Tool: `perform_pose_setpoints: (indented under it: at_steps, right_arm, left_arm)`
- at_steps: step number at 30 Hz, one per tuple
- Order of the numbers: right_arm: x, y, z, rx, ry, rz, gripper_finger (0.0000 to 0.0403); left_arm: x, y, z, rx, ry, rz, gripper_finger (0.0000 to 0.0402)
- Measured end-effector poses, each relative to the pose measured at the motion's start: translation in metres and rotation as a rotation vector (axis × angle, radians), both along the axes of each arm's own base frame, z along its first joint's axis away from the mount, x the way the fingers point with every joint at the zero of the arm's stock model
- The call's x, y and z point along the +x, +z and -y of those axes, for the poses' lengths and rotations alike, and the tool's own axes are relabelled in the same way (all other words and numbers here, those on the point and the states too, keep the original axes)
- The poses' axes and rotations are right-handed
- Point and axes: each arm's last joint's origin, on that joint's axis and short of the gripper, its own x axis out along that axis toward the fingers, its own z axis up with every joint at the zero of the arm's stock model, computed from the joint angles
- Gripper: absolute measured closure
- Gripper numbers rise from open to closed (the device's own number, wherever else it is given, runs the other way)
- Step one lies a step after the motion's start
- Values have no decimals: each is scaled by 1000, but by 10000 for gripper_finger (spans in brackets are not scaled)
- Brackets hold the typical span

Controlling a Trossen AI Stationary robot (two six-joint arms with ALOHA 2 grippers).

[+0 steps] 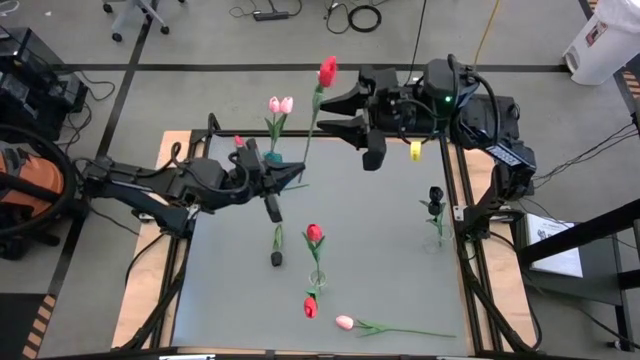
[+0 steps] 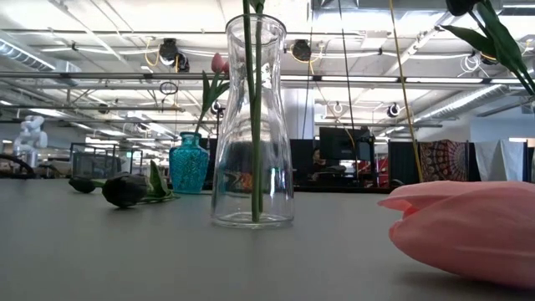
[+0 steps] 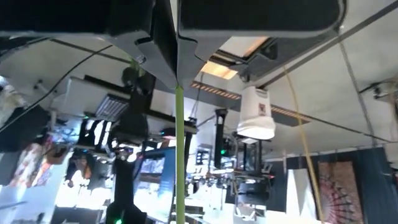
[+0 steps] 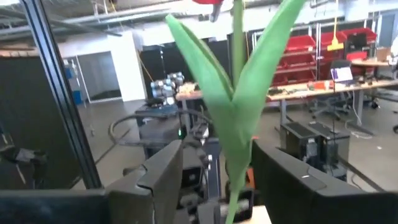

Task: Sort flowers into vase by color
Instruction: Put the red flower into the left transparent vase

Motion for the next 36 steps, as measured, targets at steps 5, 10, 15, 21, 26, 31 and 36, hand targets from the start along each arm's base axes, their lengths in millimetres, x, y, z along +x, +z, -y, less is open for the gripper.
perform_pose_setpoints:
  at_steps: [5, 10, 15, 21, 26, 31, 36]
  right_arm:
    - [3, -1, -1, 22, 7, 3, 218]
    - [4, -2, -1, 23, 27, 2, 218]
    - [4, -1, -2, 33, 36, 5, 231]
    - [4, -3, -3, 53, 70, -15, 277]
    - [5, -6, -3, 67, 85, -45, 321]
    - [4, -6, -3, 67, 85, -46, 373]
    - [4, -6, -3, 69, 88, -47, 394]
  left_arm:
    - [8, -2, 3, -7, -31, 24, 402]
    - [11, -2, 3, -9, -44, 35, 402]
    - [11, -2, 3, -10, -45, 40, 401]
    - [10, -2, 10, -11, -67, 41, 402]
    - [9, -2, 14, -12, -72, 40, 402]
    - [9, -2, 16, -12, -79, 39, 401]
    - [9, -2, 17, -20, -96, 42, 384]
